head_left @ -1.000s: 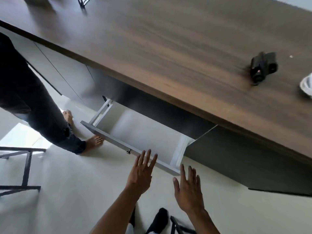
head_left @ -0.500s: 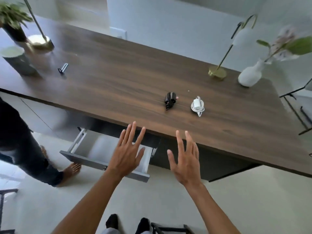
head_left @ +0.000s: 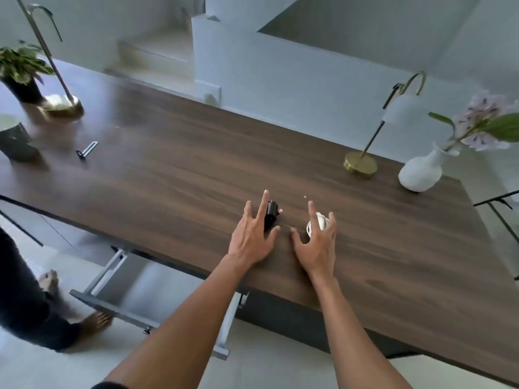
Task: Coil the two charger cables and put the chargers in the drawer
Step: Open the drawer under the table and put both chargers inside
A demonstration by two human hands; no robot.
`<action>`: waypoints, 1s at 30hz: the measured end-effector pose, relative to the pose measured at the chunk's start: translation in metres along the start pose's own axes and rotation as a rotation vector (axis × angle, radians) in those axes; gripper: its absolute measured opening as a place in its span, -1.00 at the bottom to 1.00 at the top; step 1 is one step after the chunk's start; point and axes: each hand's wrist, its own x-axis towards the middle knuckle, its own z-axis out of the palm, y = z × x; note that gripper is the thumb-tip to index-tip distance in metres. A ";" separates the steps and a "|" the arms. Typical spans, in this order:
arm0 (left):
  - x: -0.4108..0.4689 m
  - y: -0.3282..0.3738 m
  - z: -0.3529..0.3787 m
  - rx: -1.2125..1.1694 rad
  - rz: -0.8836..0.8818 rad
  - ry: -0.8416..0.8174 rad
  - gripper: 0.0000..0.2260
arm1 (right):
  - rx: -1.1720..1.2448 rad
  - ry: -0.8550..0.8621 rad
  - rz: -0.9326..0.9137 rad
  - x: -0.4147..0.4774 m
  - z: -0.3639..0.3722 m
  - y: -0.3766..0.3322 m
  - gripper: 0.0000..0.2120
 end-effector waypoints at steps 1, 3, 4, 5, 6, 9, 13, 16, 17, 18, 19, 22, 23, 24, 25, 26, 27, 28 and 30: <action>0.008 -0.001 0.007 -0.036 0.025 0.004 -0.19 | -0.010 0.011 -0.025 0.003 0.005 0.004 -0.36; 0.019 -0.004 0.022 -0.076 0.107 0.042 -0.23 | -0.019 0.067 -0.065 0.010 0.013 0.011 -0.56; 0.023 -0.006 0.030 -0.069 0.136 0.076 -0.31 | -0.026 0.095 -0.074 0.011 0.016 0.013 -0.64; 0.027 -0.007 0.037 -0.063 0.150 0.111 -0.41 | -0.036 0.121 -0.076 0.012 0.018 0.014 -0.68; 0.031 -0.008 0.042 -0.070 0.156 0.137 -0.51 | -0.047 0.143 -0.078 0.013 0.019 0.015 -0.70; 0.036 -0.008 0.044 -0.120 0.162 0.179 -0.63 | -0.050 0.161 -0.093 0.016 0.022 0.016 -0.71; 0.016 -0.017 0.031 -0.166 0.164 0.227 -0.64 | -0.022 0.155 -0.085 0.010 0.020 0.012 -0.72; -0.012 -0.033 0.014 -0.174 0.125 0.263 -0.62 | 0.000 0.141 -0.084 -0.009 0.018 0.000 -0.73; -0.023 -0.040 0.008 -0.183 0.109 0.272 -0.62 | 0.017 0.133 -0.097 -0.019 0.019 -0.006 -0.73; -0.034 -0.047 0.001 -0.191 0.092 0.280 -0.61 | 0.038 0.118 -0.116 -0.032 0.022 -0.015 -0.73; -0.044 -0.054 -0.006 -0.194 0.087 0.289 -0.60 | 0.051 0.098 -0.142 -0.046 0.025 -0.025 -0.75; -0.078 -0.077 -0.027 -0.244 0.078 0.315 -0.58 | 0.092 0.034 -0.260 -0.094 0.042 -0.056 -0.85; -0.092 -0.086 -0.034 -0.266 0.060 0.341 -0.57 | 0.125 0.024 -0.307 -0.110 0.048 -0.066 -0.86; -0.105 -0.097 -0.041 -0.283 0.038 0.394 -0.57 | 0.156 0.012 -0.350 -0.126 0.056 -0.074 -0.87; -0.120 -0.110 -0.046 -0.293 0.002 0.466 -0.56 | 0.176 -0.016 -0.384 -0.144 0.067 -0.081 -0.86; -0.134 -0.122 -0.048 -0.300 -0.041 0.537 -0.57 | 0.185 -0.056 -0.413 -0.162 0.076 -0.086 -0.83; -0.149 -0.137 -0.048 -0.306 -0.098 0.583 -0.57 | 0.187 -0.112 -0.442 -0.181 0.088 -0.090 -0.80; -0.163 -0.158 -0.048 -0.298 -0.154 0.597 -0.57 | 0.189 -0.176 -0.462 -0.203 0.106 -0.093 -0.77; -0.184 -0.190 -0.040 -0.274 -0.199 0.567 -0.56 | 0.194 -0.293 -0.447 -0.235 0.138 -0.088 -0.78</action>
